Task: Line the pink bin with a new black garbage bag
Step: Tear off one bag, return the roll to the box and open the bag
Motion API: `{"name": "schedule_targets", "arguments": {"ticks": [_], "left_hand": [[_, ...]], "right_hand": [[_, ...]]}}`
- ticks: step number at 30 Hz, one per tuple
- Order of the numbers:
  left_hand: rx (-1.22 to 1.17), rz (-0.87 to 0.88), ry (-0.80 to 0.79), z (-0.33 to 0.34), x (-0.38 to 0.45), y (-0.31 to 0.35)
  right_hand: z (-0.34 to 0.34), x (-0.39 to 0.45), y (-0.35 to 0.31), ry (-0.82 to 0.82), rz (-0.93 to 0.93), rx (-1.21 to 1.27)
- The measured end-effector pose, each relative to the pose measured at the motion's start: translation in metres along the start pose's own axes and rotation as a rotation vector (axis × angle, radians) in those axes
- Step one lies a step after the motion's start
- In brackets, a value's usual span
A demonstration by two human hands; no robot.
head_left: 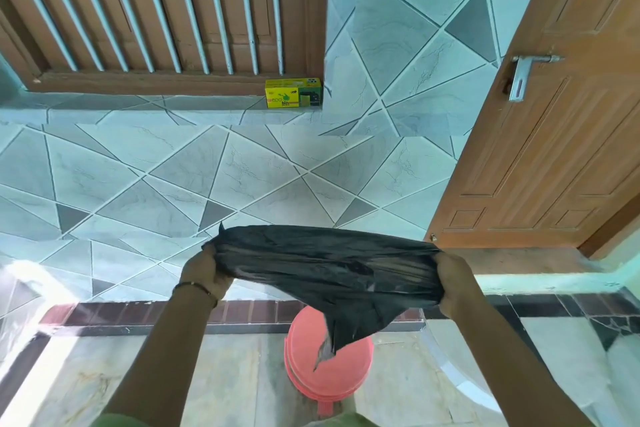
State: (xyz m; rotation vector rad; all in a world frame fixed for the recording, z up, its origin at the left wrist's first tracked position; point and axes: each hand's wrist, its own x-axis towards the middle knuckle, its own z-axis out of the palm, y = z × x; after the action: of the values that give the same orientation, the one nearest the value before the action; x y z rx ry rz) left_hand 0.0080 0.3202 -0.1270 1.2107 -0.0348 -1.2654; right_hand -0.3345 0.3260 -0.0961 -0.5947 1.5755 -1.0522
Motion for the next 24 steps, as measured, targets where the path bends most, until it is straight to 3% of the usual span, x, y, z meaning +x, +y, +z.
{"name": "schedule_targets", "arguments": {"ticks": [6,8,11,13,15,17,19,21,22,24], "left_hand": [[0.171,0.028,0.125,-0.008,0.019,-0.004],[0.283,-0.027,0.051,-0.016,0.037,-0.013],[0.436,-0.068,-0.109,-0.007,0.026,-0.022],[0.586,0.049,-0.076,0.001,0.011,-0.022],[0.827,0.287,0.078,0.004,0.007,-0.018],[0.789,0.433,0.143,0.001,0.0,-0.014],[0.783,0.486,0.137,0.002,-0.006,-0.011],[0.878,0.552,0.018,0.011,-0.012,-0.014],[0.948,0.6,-0.061,0.018,-0.019,-0.017],[1.061,0.676,-0.247,0.036,-0.038,-0.024]], "right_hand": [[-0.008,0.018,-0.005,0.122,-0.028,0.074],[-0.007,0.02,-0.002,0.01,-0.171,-0.127],[-0.001,0.016,0.01,-0.241,-0.329,-0.662],[-0.001,0.015,0.013,-0.21,-0.383,-0.764],[-0.008,0.024,0.008,-0.017,-0.371,-0.609],[-0.022,0.035,0.003,0.129,-0.349,-0.642],[-0.027,0.03,-0.002,0.045,-0.296,-1.101],[-0.019,0.013,-0.005,-0.092,-0.298,-1.499],[-0.01,0.002,-0.009,-0.146,-0.39,-1.545],[0.024,-0.024,-0.019,-0.241,-0.712,-1.399]]}}
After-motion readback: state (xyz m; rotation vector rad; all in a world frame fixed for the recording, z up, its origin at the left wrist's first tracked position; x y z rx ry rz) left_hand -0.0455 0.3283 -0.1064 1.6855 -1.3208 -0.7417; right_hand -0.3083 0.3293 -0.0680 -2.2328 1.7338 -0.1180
